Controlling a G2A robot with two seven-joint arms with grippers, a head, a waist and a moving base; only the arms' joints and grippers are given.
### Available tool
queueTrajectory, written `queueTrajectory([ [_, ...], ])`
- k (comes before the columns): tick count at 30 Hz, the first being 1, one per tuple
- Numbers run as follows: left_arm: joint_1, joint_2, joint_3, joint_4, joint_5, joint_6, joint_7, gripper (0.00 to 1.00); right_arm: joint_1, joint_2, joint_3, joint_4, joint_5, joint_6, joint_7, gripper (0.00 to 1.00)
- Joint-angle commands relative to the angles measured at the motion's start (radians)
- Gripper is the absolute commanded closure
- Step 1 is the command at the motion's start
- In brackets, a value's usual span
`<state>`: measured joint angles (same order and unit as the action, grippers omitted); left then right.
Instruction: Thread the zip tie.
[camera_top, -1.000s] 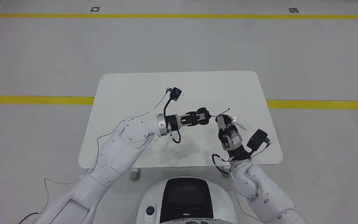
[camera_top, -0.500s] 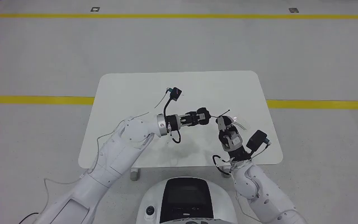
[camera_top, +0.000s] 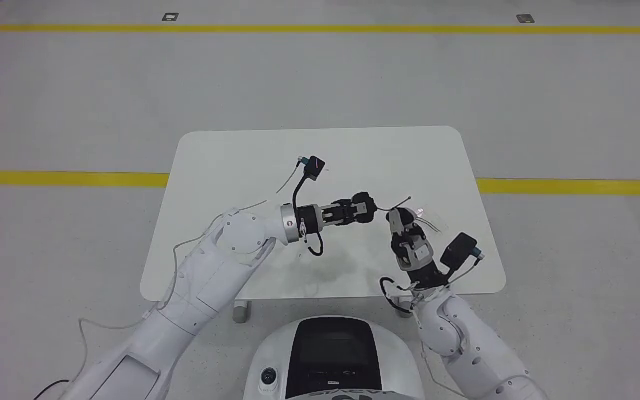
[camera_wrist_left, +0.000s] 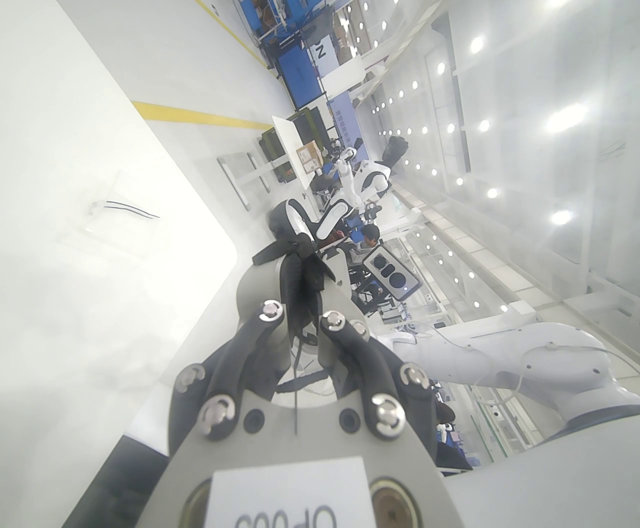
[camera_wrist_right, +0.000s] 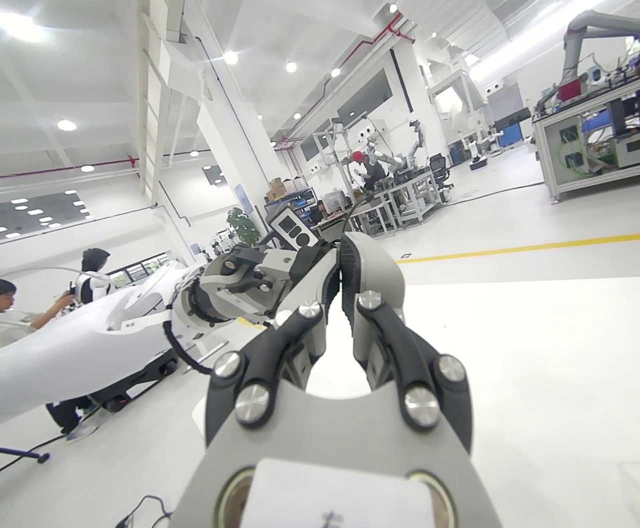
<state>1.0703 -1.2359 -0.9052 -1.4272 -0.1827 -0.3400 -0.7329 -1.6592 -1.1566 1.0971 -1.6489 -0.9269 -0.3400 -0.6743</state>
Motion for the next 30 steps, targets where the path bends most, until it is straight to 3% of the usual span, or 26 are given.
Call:
queueTrajectory([
  [1, 0.0, 0.0, 0.0, 0.0, 0.0, 0.0, 0.0, 1.0, 0.001, 0.001, -0.007, -0.007, 0.005, 0.0, 0.003, 1.0],
  [30, 0.0, 0.0, 0.0, 0.0, 0.0, 0.0, 0.0, 1.0, 0.036, 0.013, -0.046, 0.019, 0.023, 0.0, -0.008, 1.0],
])
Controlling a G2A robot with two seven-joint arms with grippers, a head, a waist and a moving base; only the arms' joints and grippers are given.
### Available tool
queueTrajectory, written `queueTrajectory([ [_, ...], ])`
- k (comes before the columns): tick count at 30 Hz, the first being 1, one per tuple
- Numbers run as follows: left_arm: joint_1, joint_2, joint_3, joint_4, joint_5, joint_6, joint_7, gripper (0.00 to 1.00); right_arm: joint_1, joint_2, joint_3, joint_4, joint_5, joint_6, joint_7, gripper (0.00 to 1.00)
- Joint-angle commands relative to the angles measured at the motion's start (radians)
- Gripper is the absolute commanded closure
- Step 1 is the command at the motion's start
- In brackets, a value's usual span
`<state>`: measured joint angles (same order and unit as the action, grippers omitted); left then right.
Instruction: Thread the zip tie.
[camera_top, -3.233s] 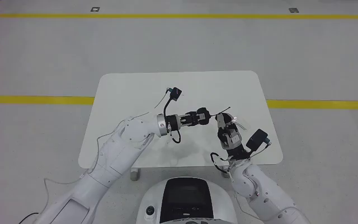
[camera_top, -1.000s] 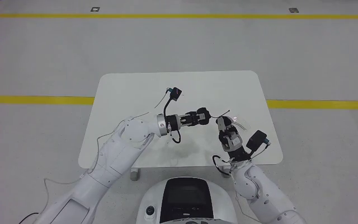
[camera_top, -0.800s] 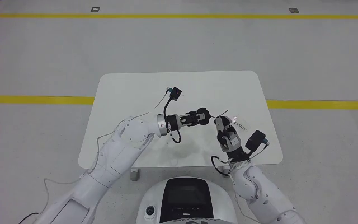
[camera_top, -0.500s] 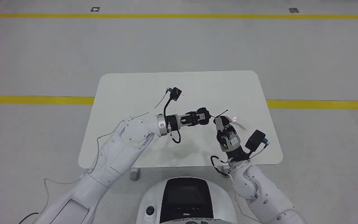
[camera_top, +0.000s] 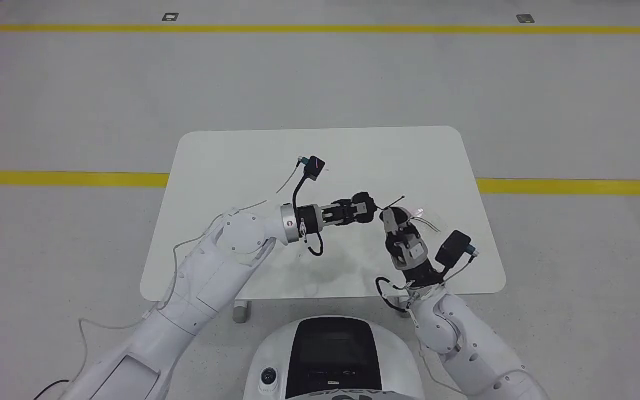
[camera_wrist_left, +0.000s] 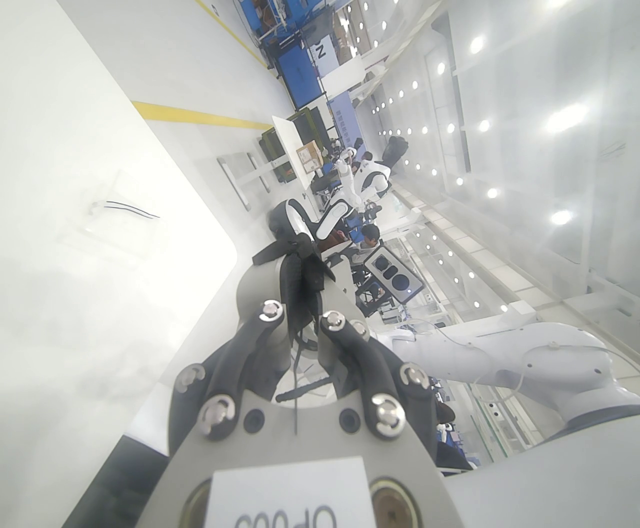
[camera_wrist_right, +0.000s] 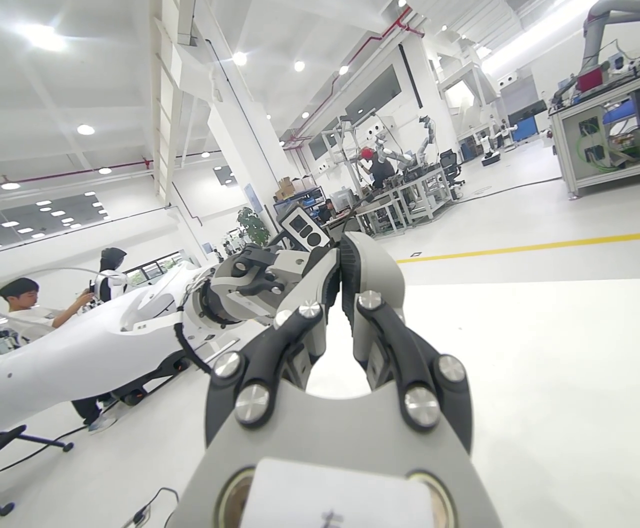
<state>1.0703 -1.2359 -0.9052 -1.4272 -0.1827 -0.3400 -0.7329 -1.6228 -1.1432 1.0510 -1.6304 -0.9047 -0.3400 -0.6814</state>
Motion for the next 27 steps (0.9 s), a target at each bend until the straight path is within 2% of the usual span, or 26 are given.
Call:
queueTrajectory([
  [1, 0.0, 0.0, 0.0, 0.0, 0.0, 0.0, 0.0, 1.0, 0.0, 0.0, 0.001, 0.001, 0.003, 0.0, -0.003, 1.0],
  [6, 0.0, 0.0, 0.0, 0.0, 0.0, 0.0, 0.0, 1.0, -0.003, 0.0, 0.004, 0.001, 0.003, 0.0, -0.01, 1.0],
  [7, 0.0, 0.0, 0.0, 0.0, 0.0, 0.0, 0.0, 1.0, -0.003, 0.001, 0.005, 0.0, 0.001, 0.0, -0.011, 0.66],
  [8, 0.0, 0.0, 0.0, 0.0, 0.0, 0.0, 0.0, 1.0, -0.004, 0.001, 0.006, 0.0, -0.001, 0.0, -0.012, 0.0],
  [18, 0.0, 0.0, 0.0, 0.0, 0.0, 0.0, 0.0, 1.0, -0.033, 0.011, 0.035, 0.002, -0.015, 0.0, -0.019, 0.0],
  [27, 0.0, 0.0, 0.0, 0.0, 0.0, 0.0, 0.0, 1.0, -0.054, 0.04, 0.025, 0.024, -0.026, 0.0, -0.061, 0.0],
])
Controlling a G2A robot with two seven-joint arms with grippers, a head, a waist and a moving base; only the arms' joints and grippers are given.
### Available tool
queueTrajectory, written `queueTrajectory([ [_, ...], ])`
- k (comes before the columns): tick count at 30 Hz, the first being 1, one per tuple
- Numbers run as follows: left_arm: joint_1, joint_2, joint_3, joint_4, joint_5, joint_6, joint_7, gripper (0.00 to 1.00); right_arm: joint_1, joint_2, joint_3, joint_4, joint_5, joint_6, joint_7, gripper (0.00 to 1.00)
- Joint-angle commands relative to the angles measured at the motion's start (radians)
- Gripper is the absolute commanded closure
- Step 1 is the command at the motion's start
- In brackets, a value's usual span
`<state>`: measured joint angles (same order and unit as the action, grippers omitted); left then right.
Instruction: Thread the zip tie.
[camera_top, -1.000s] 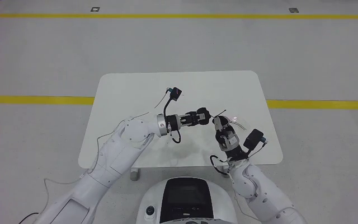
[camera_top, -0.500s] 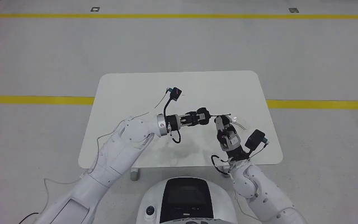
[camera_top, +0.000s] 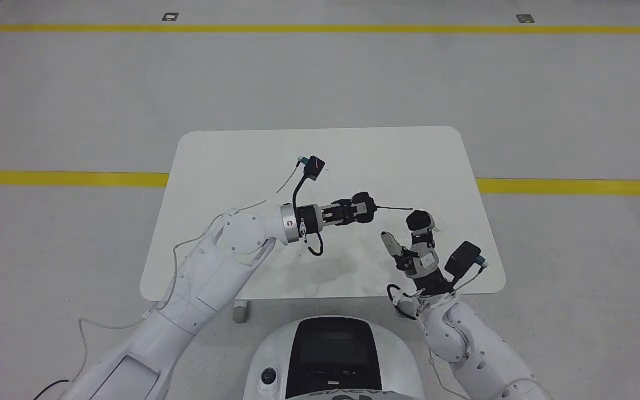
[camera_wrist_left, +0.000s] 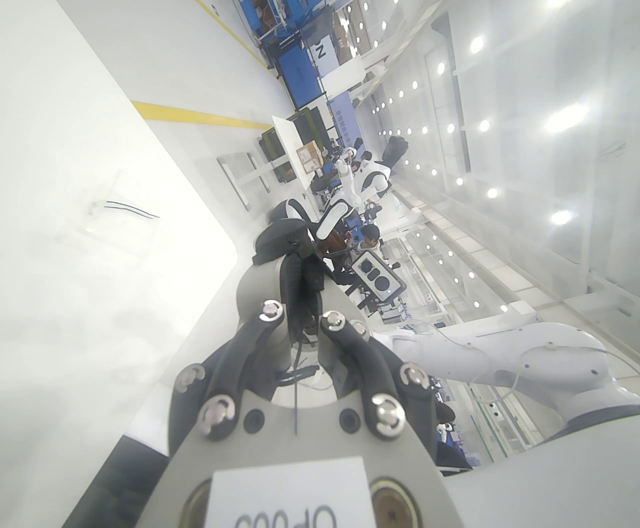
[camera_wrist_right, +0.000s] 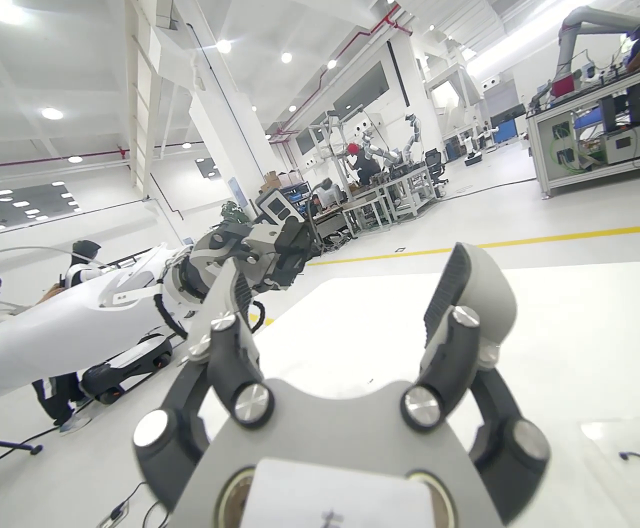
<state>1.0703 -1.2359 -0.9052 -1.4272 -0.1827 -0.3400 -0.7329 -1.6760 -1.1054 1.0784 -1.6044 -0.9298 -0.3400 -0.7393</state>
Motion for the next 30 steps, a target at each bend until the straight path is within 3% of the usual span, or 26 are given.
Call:
queueTrajectory([
  [1, 0.0, 0.0, 0.0, 0.0, 0.0, 0.0, 0.0, 1.0, 0.0, 0.002, -0.002, -0.002, -0.001, 0.0, -0.004, 0.0],
  [8, 0.0, 0.0, 0.0, 0.0, 0.0, 0.0, 0.0, 1.0, 0.0, 0.002, -0.002, -0.002, -0.001, 0.0, -0.004, 0.0],
  [11, 0.0, 0.0, 0.0, 0.0, 0.0, 0.0, 0.0, 1.0, 0.004, 0.004, 0.001, -0.013, 0.109, 0.0, 0.053, 0.0],
  [15, 0.0, 0.0, 0.0, 0.0, 0.0, 0.0, 0.0, 1.0, 0.012, 0.035, 0.018, -0.047, 0.238, 0.0, 0.166, 0.0],
  [18, 0.0, 0.0, 0.0, 0.0, 0.0, 0.0, 0.0, 1.0, 0.004, 0.076, 0.02, -0.105, 0.339, 0.0, 0.276, 0.0],
  [22, 0.0, 0.0, 0.0, 0.0, 0.0, 0.0, 0.0, 1.0, 0.003, 0.136, 0.022, -0.182, 0.478, 0.0, 0.46, 0.0],
  [24, 0.0, 0.0, 0.0, 0.0, 0.0, 0.0, 0.0, 1.0, 0.013, 0.169, 0.026, -0.214, 0.58, 0.0, 0.6, 0.0],
  [30, 0.0, 0.0, 0.0, 0.0, 0.0, 0.0, 0.0, 1.0, 0.013, 0.169, 0.026, -0.214, 0.58, 0.0, 0.6, 0.0],
])
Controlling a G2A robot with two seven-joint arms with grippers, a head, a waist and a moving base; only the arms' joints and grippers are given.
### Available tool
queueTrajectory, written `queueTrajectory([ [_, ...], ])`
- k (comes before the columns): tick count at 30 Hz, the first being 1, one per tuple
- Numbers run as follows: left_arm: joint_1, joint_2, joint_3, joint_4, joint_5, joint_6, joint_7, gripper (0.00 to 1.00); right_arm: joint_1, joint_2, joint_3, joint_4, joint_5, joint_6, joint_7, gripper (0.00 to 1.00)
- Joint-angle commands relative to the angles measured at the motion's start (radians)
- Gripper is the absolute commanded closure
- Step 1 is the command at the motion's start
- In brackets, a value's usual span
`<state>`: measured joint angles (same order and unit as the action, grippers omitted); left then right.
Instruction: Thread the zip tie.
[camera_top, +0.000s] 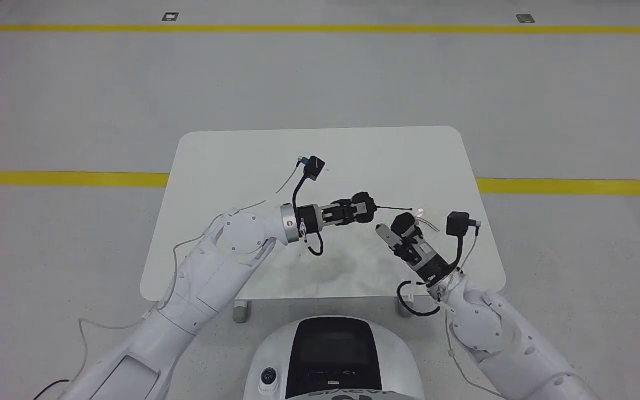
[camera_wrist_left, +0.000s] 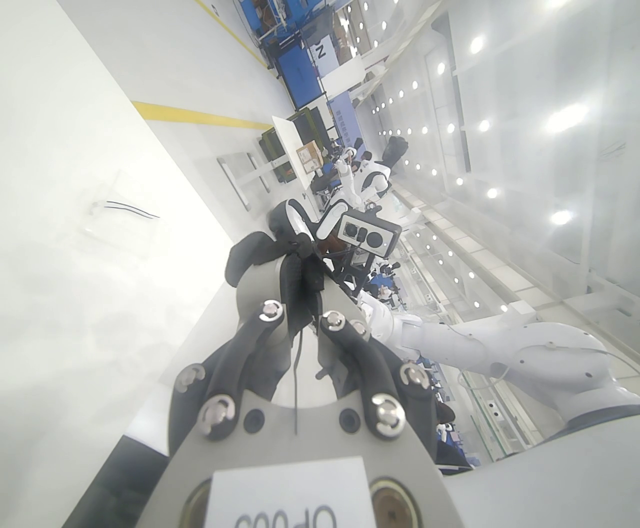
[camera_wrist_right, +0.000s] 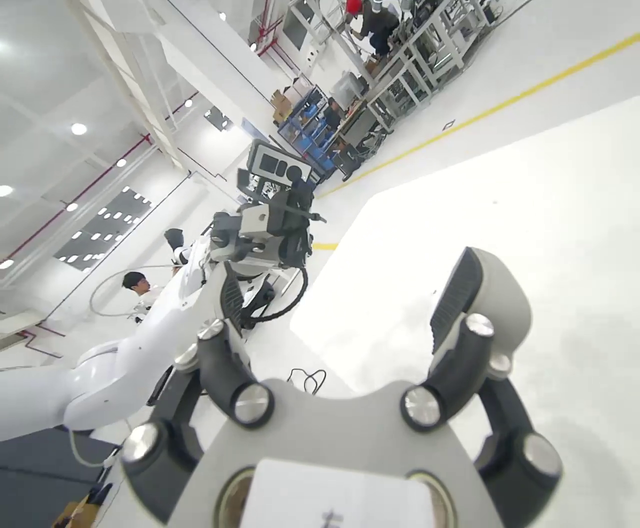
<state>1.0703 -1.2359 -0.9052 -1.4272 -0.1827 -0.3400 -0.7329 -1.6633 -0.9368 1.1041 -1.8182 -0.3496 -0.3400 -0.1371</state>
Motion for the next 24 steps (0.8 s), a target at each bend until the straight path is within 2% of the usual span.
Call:
queueTrajectory([
  [1, 0.0, 0.0, 0.0, 0.0, 0.0, 0.0, 0.0, 1.0, 0.0, 0.0, 0.0, 0.0, 0.0, 0.0, -0.002, 0.0],
  [7, 0.0, 0.0, 0.0, 0.0, 0.0, 0.0, 0.0, 1.0, 0.002, -0.002, 0.014, 0.005, 0.025, 0.0, 0.0, 0.0],
  [15, 0.0, 0.0, 0.0, 0.0, 0.0, 0.0, 0.0, 1.0, -0.025, 0.013, 0.09, -0.066, 0.225, 0.0, 0.124, 0.0],
  [19, 0.0, 0.0, 0.0, 0.0, 0.0, 0.0, 0.0, 1.0, -0.043, 0.024, 0.153, -0.1, 0.357, 0.0, 0.239, 0.0],
  [24, 0.0, 0.0, 0.0, 0.0, 0.0, 0.0, 0.0, 1.0, -0.054, 0.024, 0.264, -0.102, 0.587, 0.0, 0.479, 0.0],
])
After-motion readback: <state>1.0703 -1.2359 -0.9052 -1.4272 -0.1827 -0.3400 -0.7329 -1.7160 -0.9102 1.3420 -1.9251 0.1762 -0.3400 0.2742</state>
